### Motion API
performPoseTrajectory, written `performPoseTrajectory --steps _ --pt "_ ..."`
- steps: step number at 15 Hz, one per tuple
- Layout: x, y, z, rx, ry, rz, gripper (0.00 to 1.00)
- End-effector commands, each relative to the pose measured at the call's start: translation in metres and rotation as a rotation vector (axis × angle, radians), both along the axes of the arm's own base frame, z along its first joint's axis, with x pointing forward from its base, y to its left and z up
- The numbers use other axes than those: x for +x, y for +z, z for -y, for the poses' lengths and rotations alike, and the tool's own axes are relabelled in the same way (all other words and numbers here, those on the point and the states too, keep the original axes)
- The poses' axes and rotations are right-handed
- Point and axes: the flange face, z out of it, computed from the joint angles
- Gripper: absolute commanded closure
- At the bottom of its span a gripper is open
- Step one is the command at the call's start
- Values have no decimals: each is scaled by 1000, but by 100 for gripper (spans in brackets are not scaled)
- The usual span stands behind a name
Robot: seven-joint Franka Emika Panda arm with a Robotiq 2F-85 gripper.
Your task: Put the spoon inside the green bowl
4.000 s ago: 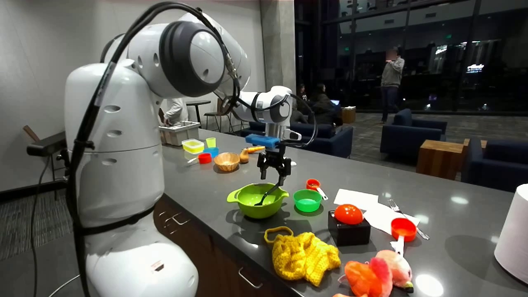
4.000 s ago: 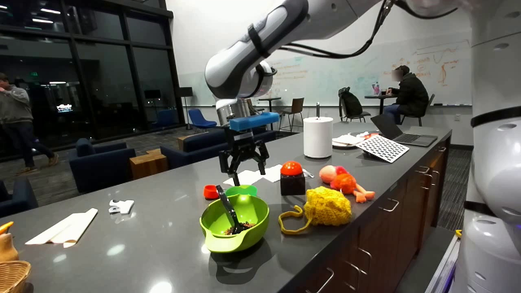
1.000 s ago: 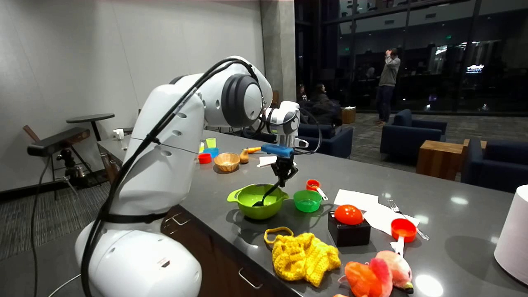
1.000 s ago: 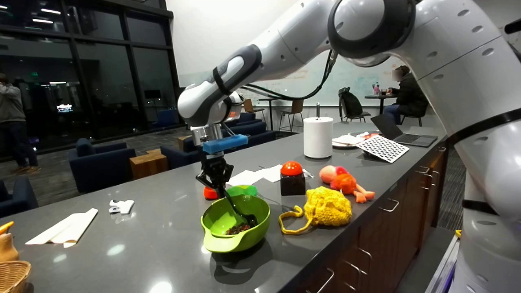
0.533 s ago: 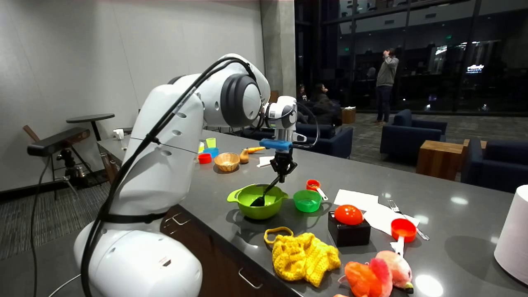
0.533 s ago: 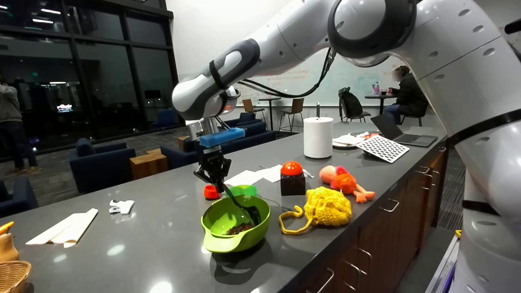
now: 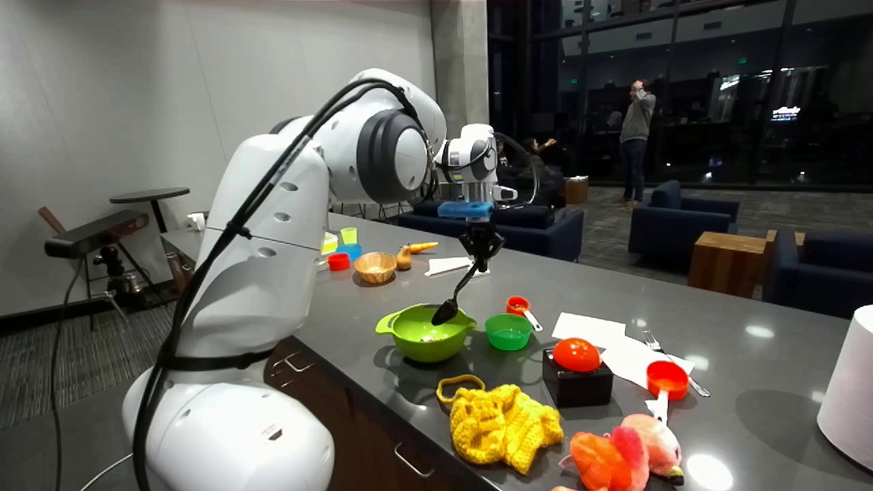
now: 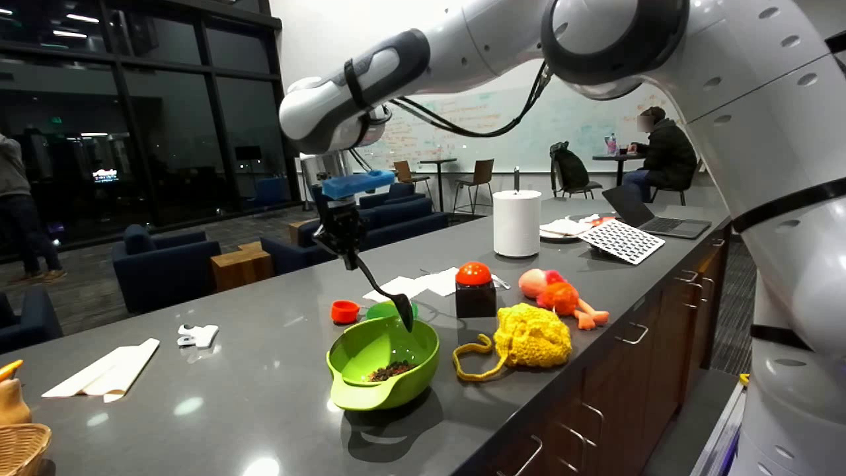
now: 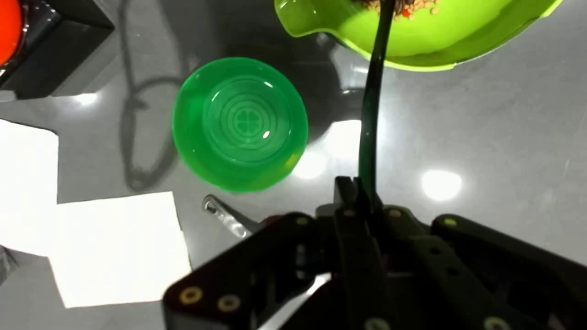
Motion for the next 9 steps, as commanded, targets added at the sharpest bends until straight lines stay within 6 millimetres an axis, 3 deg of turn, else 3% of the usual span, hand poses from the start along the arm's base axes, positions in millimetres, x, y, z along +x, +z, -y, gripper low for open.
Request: performPoseTrajectory --steps 1,5,9 --pt "-5 47 34 0 -61 80 99" --pt "-7 86 87 27 -128 175 99" --pt "-3 95 130 60 -186 301 99"
